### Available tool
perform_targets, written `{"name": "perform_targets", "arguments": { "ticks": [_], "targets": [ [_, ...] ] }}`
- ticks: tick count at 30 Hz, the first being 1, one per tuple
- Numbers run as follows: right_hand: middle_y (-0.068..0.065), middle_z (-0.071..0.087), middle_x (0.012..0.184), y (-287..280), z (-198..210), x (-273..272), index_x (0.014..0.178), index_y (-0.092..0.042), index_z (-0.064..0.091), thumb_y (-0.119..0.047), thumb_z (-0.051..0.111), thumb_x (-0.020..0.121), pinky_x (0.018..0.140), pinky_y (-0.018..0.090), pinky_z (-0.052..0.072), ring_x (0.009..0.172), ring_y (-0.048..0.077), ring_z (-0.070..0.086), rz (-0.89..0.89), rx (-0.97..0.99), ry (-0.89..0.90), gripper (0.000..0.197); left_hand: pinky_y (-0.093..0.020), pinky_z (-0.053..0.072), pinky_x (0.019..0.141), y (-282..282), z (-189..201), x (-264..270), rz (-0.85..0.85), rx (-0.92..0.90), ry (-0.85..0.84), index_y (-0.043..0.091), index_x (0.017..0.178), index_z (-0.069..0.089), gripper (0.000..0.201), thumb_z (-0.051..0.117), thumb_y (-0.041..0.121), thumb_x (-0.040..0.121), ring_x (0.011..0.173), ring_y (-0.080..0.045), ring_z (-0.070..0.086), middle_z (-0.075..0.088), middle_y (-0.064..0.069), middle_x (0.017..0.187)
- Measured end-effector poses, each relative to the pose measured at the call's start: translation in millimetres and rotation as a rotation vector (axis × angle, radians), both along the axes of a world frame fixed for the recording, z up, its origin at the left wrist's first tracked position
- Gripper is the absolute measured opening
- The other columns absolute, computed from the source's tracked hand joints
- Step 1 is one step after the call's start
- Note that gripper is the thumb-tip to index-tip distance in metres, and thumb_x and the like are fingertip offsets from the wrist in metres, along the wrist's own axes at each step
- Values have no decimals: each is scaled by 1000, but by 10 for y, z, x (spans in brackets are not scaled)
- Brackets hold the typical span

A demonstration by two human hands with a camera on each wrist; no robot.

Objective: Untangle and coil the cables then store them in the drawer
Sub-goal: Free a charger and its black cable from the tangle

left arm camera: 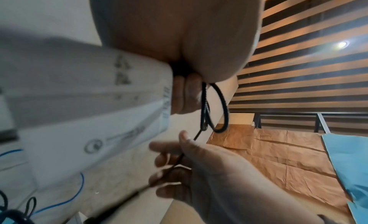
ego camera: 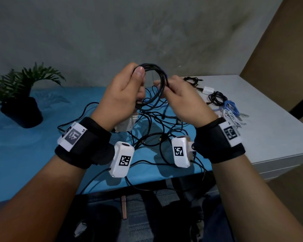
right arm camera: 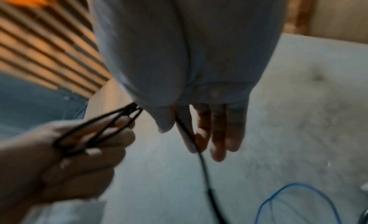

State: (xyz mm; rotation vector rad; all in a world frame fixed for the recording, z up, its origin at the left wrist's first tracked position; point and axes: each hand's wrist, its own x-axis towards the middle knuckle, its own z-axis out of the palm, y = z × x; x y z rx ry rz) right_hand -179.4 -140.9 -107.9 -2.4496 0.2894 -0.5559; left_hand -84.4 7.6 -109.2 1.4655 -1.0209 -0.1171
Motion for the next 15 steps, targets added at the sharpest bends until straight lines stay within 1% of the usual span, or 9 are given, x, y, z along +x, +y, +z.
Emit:
{"name": "perform_targets", "arguments": {
  "ticks": [2,3,4,5,6,8,9,12,15],
  "targets": [
    [6,53,89,-17,-59,6,78,-16,57,-36,42,109,66,31,31,74,13,50,-45,-122,132,40,-21,25,43,6,14,-24,-23,1,30,13,90,41,27,32,26,111,49,-6,29,31,-4,64],
    [5,56,84,-22,-68,-2,74,-19,54,-39,40,109,63,30,32,70,13,52,-58,-111,148,42,-21,24,42,11,20,-29,-26,10,50,15,89,41,28,31,26,112,49,-8,27,31,-4,64],
    [4,61,78,-18,-66,-9,75,-20,56,-39,40,109,60,28,36,65,13,56,-61,-30,127,42,-21,23,41,17,23,-34,-31,22,69,15,89,41,28,30,26,112,49,-9,25,30,-4,63],
    [3,64,73,-17,-61,-13,81,-17,62,-38,40,109,56,26,40,61,15,60,-52,127,71,41,-20,22,41,18,24,-34,-37,33,86,15,89,41,28,30,26,113,48,-9,24,30,-4,63],
    [4,65,69,-16,-52,-8,89,-9,66,-35,40,109,52,26,44,56,17,61,-33,320,-1,42,-20,23,41,16,17,-29,-43,41,98,14,90,41,28,29,25,113,48,-9,24,30,-3,62],
    [5,61,62,13,-4,4,98,6,64,-31,39,110,47,27,46,50,19,59,14,677,-151,47,-15,26,42,2,-6,-12,-36,66,93,11,91,42,28,30,24,112,46,-6,27,31,-2,61],
    [5,58,58,38,19,13,96,7,62,-31,39,110,45,27,44,48,19,56,45,820,-203,46,-13,27,42,-3,-18,-5,-24,84,81,9,92,42,28,31,24,112,46,-4,28,31,-2,62],
    [-1,45,50,137,49,38,83,-6,58,-33,38,110,42,22,34,41,14,43,140,1179,-242,43,-13,27,43,-11,-45,3,-16,105,67,8,93,44,28,32,24,112,46,-2,29,30,-4,64],
    [-6,33,48,185,14,57,80,-11,55,-36,35,110,39,19,23,37,7,30,217,1389,-208,43,-17,26,43,-2,-47,24,-19,107,56,8,89,44,30,34,26,111,47,-4,28,31,-3,62]
  ]
}}
